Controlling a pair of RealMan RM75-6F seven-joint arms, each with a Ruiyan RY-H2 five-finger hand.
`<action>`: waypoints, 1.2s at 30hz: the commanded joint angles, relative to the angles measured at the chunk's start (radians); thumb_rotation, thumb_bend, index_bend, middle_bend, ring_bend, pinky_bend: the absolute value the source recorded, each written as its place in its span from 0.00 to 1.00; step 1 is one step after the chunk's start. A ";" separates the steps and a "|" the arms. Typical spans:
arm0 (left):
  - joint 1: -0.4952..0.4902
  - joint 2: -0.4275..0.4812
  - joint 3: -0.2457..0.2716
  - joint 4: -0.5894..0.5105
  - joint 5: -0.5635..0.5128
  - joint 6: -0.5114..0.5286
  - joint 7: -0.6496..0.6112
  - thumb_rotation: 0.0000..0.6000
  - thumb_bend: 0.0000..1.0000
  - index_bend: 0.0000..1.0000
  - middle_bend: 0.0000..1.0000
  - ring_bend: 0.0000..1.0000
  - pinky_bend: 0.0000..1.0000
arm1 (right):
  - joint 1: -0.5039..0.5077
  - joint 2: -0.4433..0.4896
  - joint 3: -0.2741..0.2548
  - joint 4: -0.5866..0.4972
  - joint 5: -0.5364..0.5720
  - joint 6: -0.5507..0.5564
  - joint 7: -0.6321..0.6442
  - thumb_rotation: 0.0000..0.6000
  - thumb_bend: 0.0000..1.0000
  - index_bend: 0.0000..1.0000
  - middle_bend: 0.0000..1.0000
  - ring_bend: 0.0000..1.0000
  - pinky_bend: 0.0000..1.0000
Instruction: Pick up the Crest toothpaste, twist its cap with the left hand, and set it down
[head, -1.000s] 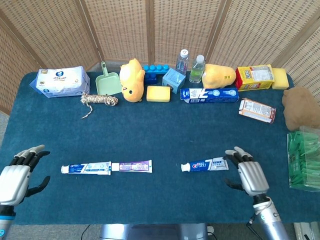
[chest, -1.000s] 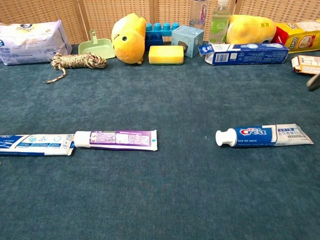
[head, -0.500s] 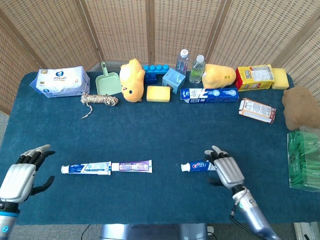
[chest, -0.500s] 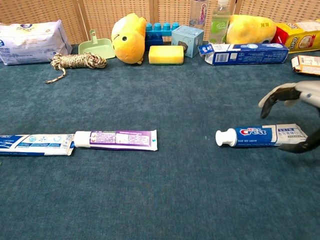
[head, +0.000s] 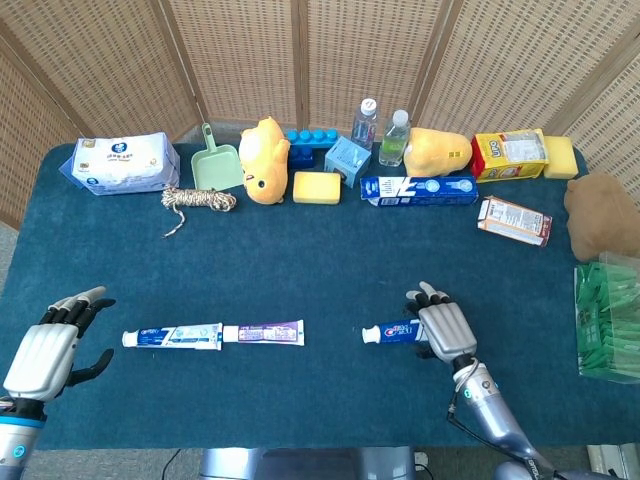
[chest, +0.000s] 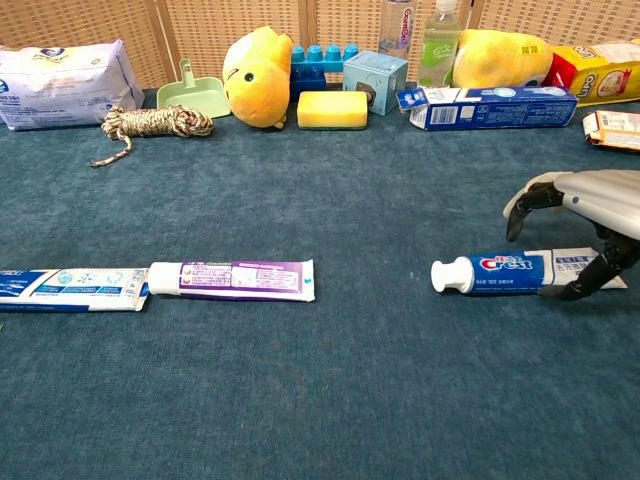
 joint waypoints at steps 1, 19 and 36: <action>-0.002 -0.001 -0.001 0.001 -0.002 0.000 0.002 1.00 0.28 0.19 0.14 0.16 0.15 | 0.008 -0.006 -0.003 0.008 0.011 -0.008 -0.006 1.00 0.21 0.37 0.23 0.07 0.21; 0.003 -0.002 0.003 0.007 0.003 0.020 0.007 1.00 0.28 0.18 0.13 0.16 0.15 | 0.096 0.002 0.011 -0.013 0.144 -0.084 -0.123 1.00 0.29 0.64 0.31 0.13 0.22; -0.016 0.030 -0.023 -0.015 0.035 0.034 -0.008 1.00 0.28 0.17 0.13 0.15 0.15 | 0.095 0.075 0.054 -0.040 0.071 -0.050 0.133 1.00 0.37 0.90 0.70 0.62 0.73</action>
